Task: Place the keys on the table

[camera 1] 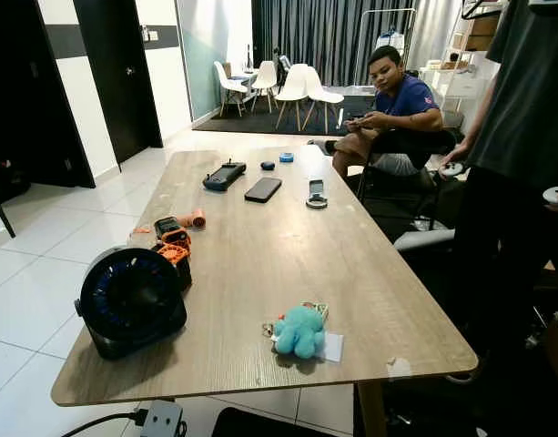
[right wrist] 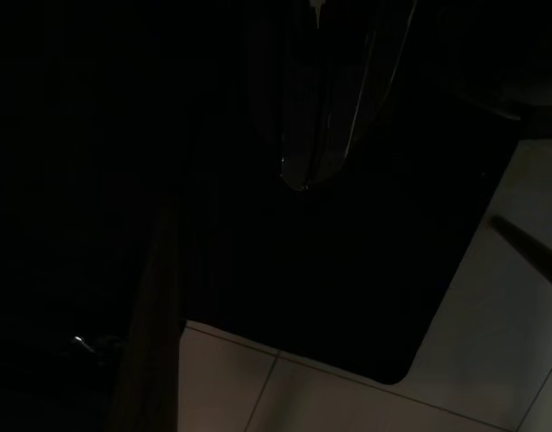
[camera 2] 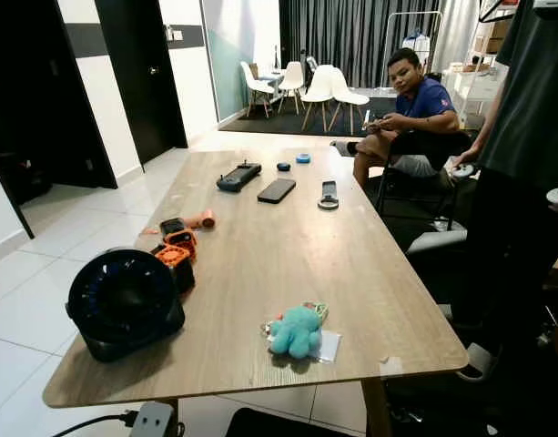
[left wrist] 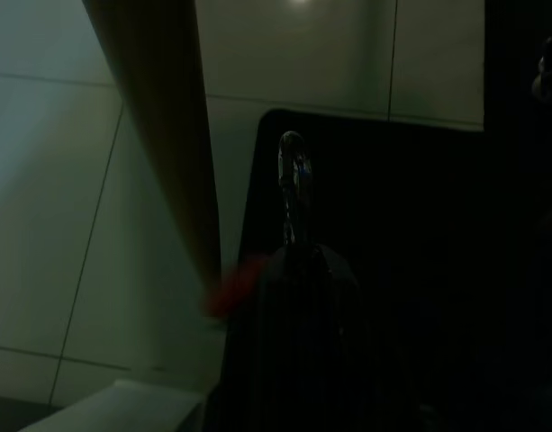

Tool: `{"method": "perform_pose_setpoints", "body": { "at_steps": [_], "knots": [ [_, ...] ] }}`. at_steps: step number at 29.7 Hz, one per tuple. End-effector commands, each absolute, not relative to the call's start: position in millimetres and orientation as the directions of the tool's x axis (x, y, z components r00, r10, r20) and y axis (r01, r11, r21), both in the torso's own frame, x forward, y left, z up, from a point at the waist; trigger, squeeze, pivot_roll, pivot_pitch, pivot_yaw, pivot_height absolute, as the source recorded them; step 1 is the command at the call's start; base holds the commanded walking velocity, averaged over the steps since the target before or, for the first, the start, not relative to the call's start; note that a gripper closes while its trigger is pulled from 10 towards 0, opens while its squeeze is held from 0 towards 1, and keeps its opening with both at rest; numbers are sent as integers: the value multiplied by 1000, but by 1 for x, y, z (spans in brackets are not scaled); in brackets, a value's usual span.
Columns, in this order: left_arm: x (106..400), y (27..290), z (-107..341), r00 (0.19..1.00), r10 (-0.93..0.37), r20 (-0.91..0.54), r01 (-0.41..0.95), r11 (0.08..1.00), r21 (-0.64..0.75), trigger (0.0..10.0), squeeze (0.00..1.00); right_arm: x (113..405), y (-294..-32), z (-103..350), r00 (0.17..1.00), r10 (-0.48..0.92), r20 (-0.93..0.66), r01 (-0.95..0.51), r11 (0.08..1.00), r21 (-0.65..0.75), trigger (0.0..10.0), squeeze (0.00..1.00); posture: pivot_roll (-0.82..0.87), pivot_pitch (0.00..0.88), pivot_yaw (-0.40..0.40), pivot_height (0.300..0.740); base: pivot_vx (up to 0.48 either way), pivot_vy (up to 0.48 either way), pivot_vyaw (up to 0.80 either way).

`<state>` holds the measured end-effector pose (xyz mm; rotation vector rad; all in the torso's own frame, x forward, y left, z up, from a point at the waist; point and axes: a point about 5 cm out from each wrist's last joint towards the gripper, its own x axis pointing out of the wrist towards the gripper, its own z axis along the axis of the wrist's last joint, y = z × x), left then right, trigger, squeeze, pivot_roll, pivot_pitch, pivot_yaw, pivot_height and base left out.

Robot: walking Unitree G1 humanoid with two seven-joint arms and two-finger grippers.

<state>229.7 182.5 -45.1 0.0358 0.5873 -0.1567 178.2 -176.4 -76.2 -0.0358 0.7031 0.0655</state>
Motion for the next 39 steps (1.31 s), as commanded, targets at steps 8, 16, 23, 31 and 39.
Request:
{"method": "perform_pose_setpoints", "body": {
  "at_steps": [8,16,23,31,39],
  "knots": [
    [230,186,-43,831,-139,-539,181,983,25,10000,0,177,-175,-78,753,49,-656,-68,998,-3,10000,0,31,24,51,740,0,0,0],
    [231,184,-43,824,-162,-543,203,979,17,10000,0,176,-175,-78,754,48,-656,-65,998,-2,10000,0,29,25,53,740,0,-471,0],
    [231,183,-43,822,-165,-545,204,979,11,10000,0,176,-176,-78,752,46,-658,-64,998,-3,10000,0,29,24,51,740,0,-472,0],
    [231,183,-44,817,-157,-555,199,980,15,10000,0,177,-176,-78,752,45,-658,-64,998,-5,10000,0,28,25,50,740,0,-236,0],
    [232,182,-44,809,-168,-563,219,975,24,10000,0,176,-176,-78,750,44,-660,-62,998,-4,10000,0,29,26,53,740,0,0,0]
  ]
}}
